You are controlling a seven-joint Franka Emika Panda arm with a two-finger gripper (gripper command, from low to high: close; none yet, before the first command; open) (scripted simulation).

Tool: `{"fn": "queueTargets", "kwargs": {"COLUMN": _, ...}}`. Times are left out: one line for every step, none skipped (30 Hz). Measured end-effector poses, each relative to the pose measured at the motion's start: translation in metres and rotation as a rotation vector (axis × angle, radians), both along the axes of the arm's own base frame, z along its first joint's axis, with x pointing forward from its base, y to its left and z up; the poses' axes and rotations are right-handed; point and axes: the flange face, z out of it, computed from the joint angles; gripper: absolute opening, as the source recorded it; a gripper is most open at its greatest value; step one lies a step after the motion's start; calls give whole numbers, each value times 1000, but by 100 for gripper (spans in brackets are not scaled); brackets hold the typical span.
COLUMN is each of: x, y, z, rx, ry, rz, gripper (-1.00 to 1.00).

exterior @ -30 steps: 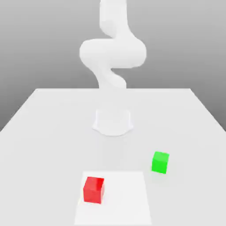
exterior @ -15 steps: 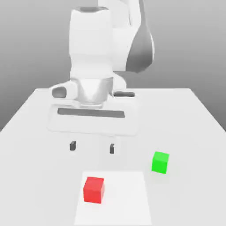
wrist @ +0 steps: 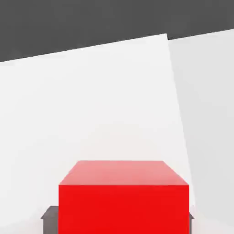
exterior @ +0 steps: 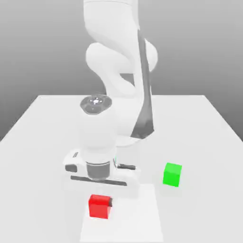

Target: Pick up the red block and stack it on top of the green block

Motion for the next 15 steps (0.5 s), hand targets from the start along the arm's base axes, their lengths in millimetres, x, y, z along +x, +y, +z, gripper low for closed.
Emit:
{"fn": "queueTargets", "kwargs": {"x": 0, "y": 0, "z": 3, "rx": 0, "ry": 0, "rz": 0, "gripper": -100}}
{"fn": "queueTargets", "kwargs": {"x": 1, "y": 0, "z": 10, "rx": 0, "ry": 0, "rz": 0, "gripper": -100}}
{"fn": "queueTargets", "kwargs": {"x": 1, "y": 0, "z": 19, "rx": 0, "ry": 0, "rz": 0, "gripper": -100}}
{"fn": "queueTargets", "kwargs": {"x": 1, "y": 0, "z": 29, "rx": 0, "ry": 0, "rz": 0, "gripper": -100}}
{"fn": "queueTargets", "kwargs": {"x": 1, "y": 0, "z": 39, "rx": 0, "ry": 0, "rz": 0, "gripper": -100}}
{"fn": "queueTargets", "kwargs": {"x": 1, "y": 0, "z": 49, "rx": 1, "ry": 0, "rz": -1, "gripper": -100}}
{"fn": "queueTargets", "kwargs": {"x": -1, "y": 5, "z": 59, "rx": 3, "ry": 0, "rz": 12, "gripper": -100}}
{"fn": "queueTargets", "kwargs": {"x": -3, "y": 32, "z": 66, "rx": 10, "ry": -1, "rz": 76, "gripper": -100}}
{"fn": "queueTargets", "kwargs": {"x": -9, "y": 49, "z": 72, "rx": 17, "ry": -3, "rz": 120, "gripper": -100}}
{"fn": "queueTargets", "kwargs": {"x": -16, "y": 70, "z": 78, "rx": 24, "ry": -3, "rz": 174, "gripper": -100}}
{"fn": "queueTargets", "kwargs": {"x": -25, "y": 95, "z": 83, "rx": 30, "ry": -4, "rz": 243, "gripper": -100}}
{"fn": "queueTargets", "kwargs": {"x": -35, "y": 112, "z": 87, "rx": 33, "ry": -4, "rz": 293, "gripper": -100}}
{"fn": "queueTargets", "kwargs": {"x": -46, "y": 128, "z": 91, "rx": 36, "ry": -4, "rz": 343, "gripper": -100}}
{"fn": "queueTargets", "kwargs": {"x": -58, "y": 144, "z": 94, "rx": 36, "ry": -3, "rz": 399, "gripper": -100}}
{"fn": "queueTargets", "kwargs": {"x": -71, "y": 160, "z": 96, "rx": 34, "ry": -3, "rz": 456, "gripper": -100}}
